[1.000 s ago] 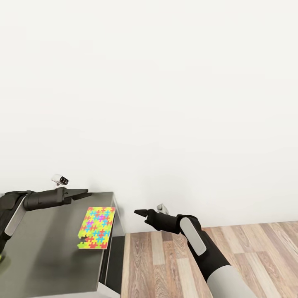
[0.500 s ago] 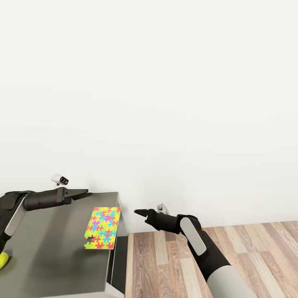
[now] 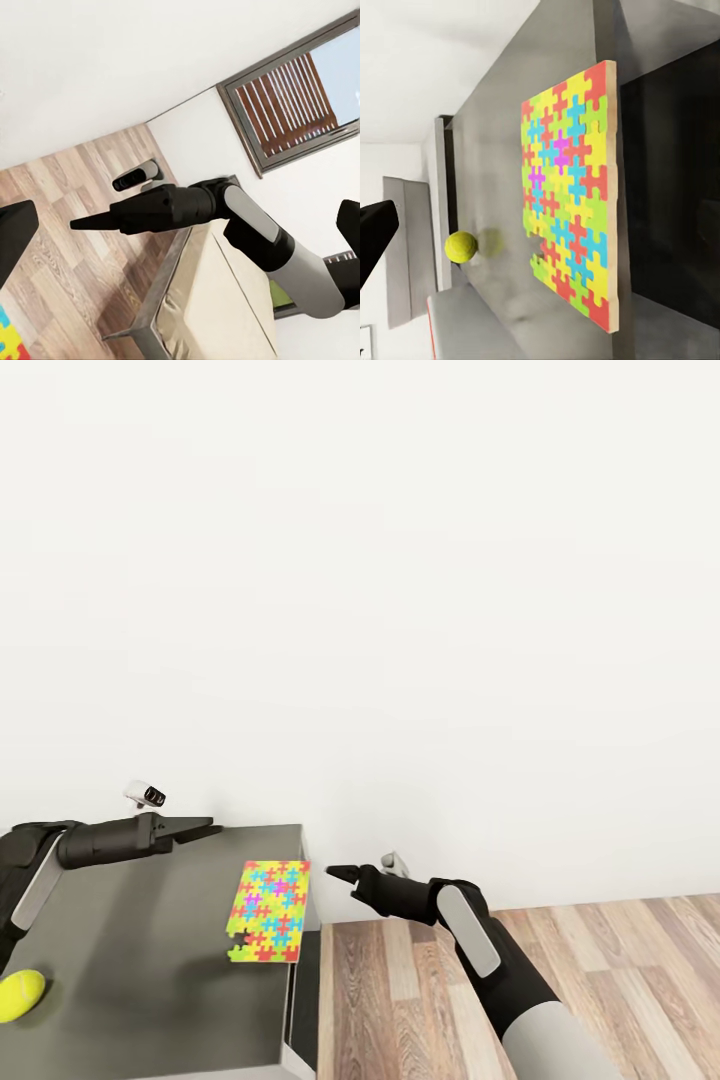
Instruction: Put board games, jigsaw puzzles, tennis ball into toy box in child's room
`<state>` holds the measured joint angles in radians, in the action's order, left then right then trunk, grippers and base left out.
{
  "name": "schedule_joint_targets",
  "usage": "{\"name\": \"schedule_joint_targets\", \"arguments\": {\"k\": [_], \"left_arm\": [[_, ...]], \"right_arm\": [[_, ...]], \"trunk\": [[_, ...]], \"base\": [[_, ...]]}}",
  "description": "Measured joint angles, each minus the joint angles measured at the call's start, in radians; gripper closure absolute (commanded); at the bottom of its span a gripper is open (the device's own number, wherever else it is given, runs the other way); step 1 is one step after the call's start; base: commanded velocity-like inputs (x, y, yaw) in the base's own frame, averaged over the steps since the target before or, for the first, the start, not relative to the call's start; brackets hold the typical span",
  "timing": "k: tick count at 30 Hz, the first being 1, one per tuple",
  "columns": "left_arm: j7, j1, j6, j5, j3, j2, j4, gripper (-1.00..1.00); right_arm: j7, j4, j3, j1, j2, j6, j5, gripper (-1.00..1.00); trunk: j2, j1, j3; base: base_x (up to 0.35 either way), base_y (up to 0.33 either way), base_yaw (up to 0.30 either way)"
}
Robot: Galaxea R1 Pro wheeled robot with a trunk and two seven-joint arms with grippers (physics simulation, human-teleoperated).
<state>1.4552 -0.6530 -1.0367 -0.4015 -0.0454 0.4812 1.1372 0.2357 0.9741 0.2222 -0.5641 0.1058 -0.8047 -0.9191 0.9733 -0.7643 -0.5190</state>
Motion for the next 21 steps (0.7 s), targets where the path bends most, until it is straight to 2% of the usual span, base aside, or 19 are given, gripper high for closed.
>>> {"name": "schedule_joint_targets", "arguments": {"k": [7,13,21], "left_arm": [[0.000,0.000,0.000,0.000,-0.001,0.001,0.000,-1.00],[0.001,0.000,0.000,-0.001,-0.001,0.001,0.000,-1.00],[0.001,0.000,0.000,-0.001,-0.001,0.002,0.001,-1.00]], "right_arm": [[0.016,-0.002,-0.001,0.000,-0.002,0.000,0.000,-1.00],[0.039,-0.004,-0.024,0.000,-0.002,-0.001,0.001,-1.00],[0.072,-0.009,-0.041,-0.001,-0.003,-0.003,0.002,-1.00]], "trunk": [[0.000,0.000,0.000],[0.000,0.000,0.000],[0.056,-0.031,-0.025]], "base": [[0.000,0.013,0.000],[0.000,0.002,0.000],[0.000,0.000,0.000]]}}
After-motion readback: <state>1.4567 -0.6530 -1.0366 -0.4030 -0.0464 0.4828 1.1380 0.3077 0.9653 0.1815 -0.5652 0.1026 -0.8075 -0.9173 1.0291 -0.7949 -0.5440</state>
